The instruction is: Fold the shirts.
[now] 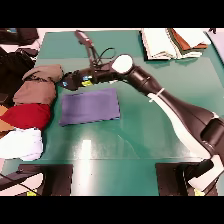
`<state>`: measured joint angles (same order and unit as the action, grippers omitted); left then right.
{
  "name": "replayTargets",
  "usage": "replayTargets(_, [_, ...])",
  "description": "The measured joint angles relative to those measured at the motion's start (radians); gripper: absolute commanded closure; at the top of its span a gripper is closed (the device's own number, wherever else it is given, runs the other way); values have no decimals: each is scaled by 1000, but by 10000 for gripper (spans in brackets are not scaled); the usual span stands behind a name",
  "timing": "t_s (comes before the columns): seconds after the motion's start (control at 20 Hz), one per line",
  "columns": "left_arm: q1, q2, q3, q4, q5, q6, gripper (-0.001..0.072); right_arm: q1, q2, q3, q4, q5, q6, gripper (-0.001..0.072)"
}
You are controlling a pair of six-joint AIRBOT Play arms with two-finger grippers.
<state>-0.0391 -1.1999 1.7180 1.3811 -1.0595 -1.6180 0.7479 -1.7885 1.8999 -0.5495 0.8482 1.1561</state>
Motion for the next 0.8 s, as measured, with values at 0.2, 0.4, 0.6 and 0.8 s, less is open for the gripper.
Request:
replayTargets(0.2, [17, 29, -9, -1, -44, 10, 684, -71, 44, -76, -118, 55, 12, 430])
replayTargets(0.4, [-31, 37, -35, -5, -51, 26, 684, -241, 165, -338, -245, 108, 90, 110])
replayTargets(0.6, [-97, 33, -61, -8, -34, 41, 684, -402, 215, -587, -269, 133, 127, 112])
replayTargets(0.8, [-131, 23, -81, -9, -12, 46, 683, -449, 151, -685, -153, 134, 123, 114])
